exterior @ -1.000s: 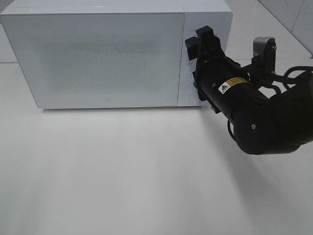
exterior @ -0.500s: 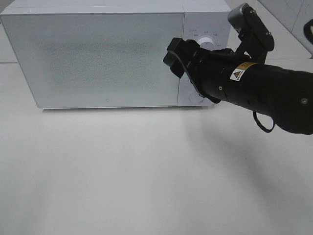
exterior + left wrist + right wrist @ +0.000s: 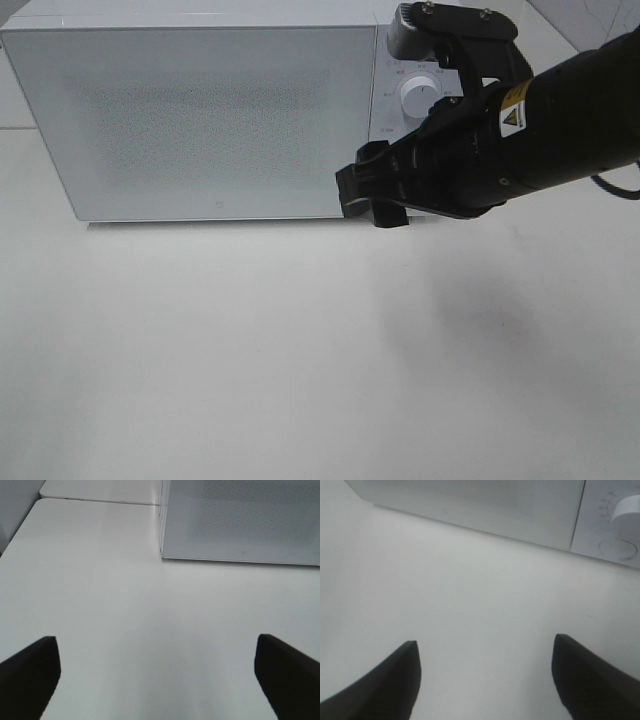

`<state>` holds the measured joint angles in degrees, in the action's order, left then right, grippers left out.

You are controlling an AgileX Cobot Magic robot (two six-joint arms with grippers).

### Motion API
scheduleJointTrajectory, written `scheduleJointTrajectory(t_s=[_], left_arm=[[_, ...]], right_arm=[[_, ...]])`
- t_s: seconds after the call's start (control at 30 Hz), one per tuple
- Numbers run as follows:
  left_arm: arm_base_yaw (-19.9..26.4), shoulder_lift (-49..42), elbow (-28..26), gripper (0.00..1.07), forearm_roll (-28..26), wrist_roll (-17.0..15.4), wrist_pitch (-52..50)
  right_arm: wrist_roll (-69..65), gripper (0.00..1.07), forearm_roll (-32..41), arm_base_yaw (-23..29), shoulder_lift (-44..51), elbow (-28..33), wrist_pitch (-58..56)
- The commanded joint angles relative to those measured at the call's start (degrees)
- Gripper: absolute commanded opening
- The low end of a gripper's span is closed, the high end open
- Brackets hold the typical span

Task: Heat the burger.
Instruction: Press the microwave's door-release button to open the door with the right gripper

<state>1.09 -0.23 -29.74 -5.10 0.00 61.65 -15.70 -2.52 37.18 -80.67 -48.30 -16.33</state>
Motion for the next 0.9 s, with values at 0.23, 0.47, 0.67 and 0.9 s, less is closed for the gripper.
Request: scheduleJointTrajectory(t_s=[0.23, 0.47, 0.67, 0.9], left_arm=[[0.1, -1.0, 0.2, 0.98, -0.4, 0.0, -0.6], [0.1, -1.0, 0.2, 0.98, -0.4, 0.0, -0.6], [0.1, -1.0, 0.2, 0.98, -0.4, 0.0, -0.6], [0.1, -1.0, 0.2, 0.98, -0.4, 0.0, -0.6]], right_arm=[[0.9, 0.71, -5.0, -0.3, 7.2, -1.5, -15.2], [0.9, 0.71, -5.8, -0.3, 14.7, -1.5, -24.8], [0.9, 0.71, -8.2, -0.3, 21.7, -1.2, -33.9], [0.4, 0.71, -10.5, -0.3, 28.0, 0.6, -36.4]])
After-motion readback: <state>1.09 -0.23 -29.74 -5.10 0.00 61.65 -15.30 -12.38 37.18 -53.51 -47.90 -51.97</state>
